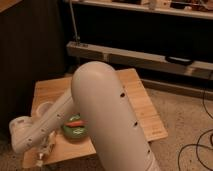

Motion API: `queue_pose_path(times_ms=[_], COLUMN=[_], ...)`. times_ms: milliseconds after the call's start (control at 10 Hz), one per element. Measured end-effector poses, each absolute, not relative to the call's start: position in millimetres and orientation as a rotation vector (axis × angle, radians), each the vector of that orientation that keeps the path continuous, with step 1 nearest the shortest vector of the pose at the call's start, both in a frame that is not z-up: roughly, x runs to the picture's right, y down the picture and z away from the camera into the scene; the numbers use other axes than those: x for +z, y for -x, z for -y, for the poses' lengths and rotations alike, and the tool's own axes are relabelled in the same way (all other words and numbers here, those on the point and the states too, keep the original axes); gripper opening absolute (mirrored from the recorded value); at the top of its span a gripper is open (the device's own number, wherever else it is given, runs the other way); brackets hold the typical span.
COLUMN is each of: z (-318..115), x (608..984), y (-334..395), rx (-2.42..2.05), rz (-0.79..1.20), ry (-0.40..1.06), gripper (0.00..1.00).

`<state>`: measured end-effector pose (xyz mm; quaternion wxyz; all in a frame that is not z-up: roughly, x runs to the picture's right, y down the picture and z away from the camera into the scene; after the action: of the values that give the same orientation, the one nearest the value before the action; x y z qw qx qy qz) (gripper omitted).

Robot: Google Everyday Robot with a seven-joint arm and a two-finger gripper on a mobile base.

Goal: Stand the bottle upright

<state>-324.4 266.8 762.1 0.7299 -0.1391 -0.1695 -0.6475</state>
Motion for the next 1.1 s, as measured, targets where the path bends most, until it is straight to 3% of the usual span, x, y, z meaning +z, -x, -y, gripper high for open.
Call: queue_pose_path(times_ms=[100,200,700,1100], z=[-267,-262,-196,-126], x=[759,752,680,621], y=[323,323,304,240], rx=[-1.419,-1.41,-1.33,-1.096], rz=[0.382,0.39,0.406,0.464], ry=[0.319,0.315,0.256,0.138], gripper=[0.02,0.0,0.0,0.0])
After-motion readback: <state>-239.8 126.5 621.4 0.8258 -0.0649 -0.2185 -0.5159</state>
